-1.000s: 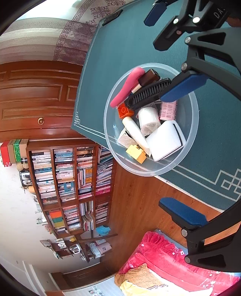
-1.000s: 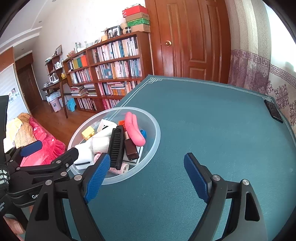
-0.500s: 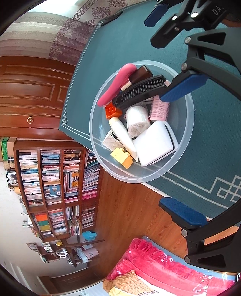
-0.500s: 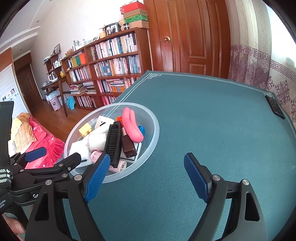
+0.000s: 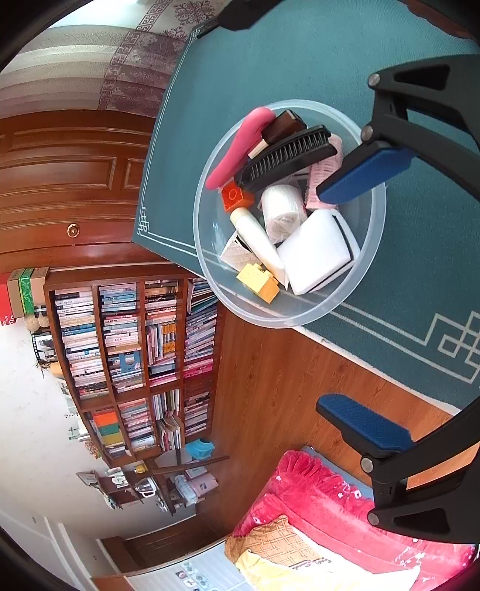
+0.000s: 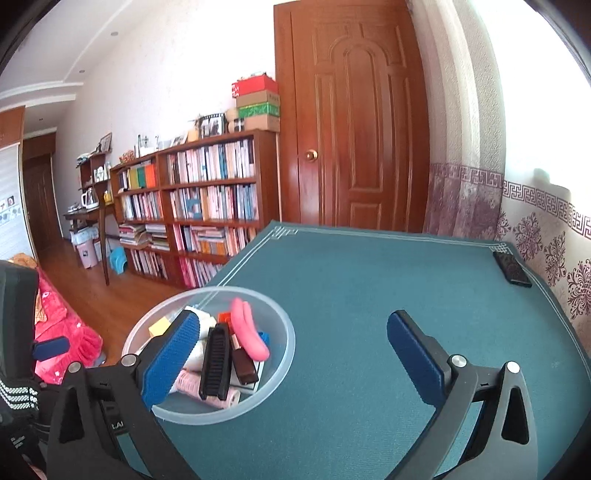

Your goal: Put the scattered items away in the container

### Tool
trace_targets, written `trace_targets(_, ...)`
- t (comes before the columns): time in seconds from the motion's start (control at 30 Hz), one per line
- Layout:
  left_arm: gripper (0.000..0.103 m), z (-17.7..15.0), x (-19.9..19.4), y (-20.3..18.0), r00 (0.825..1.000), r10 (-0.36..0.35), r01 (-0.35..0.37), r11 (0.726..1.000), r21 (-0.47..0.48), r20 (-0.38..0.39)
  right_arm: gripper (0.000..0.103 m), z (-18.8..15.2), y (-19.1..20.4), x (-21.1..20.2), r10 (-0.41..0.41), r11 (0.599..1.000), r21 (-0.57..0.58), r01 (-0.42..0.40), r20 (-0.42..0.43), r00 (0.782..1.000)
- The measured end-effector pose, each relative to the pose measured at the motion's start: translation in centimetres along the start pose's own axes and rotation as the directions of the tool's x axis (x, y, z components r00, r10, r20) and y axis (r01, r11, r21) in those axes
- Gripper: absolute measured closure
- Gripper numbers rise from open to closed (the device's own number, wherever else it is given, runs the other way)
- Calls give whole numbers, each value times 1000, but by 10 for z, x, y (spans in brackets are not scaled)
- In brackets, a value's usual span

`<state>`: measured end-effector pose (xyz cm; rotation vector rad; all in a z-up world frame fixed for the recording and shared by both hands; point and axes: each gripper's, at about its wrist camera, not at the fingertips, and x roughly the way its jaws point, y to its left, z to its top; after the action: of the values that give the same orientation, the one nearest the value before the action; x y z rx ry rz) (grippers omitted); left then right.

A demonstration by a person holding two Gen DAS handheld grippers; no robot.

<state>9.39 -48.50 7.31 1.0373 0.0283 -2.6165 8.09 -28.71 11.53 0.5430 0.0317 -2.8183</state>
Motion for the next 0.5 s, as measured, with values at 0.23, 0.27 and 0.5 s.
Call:
trace_targets(0.23, 0, -6, 1, 8, 1000, 13, -13, 1000, 8, -2, 0, -6, -4, 25, 198, 979, 80, -189, -131, 971)
trace_targets(0.27, 0, -7, 1, 9, 1000, 15, -15, 1000, 8, -4, 0, -8, -4, 28, 225, 972, 99, -212, -147, 963)
trace_targets(0.5, 0, -13, 6, 19, 999, 26, -26, 1000, 1, -21, 0, -23, 16, 50, 211, 977, 24, -214, -288, 934)
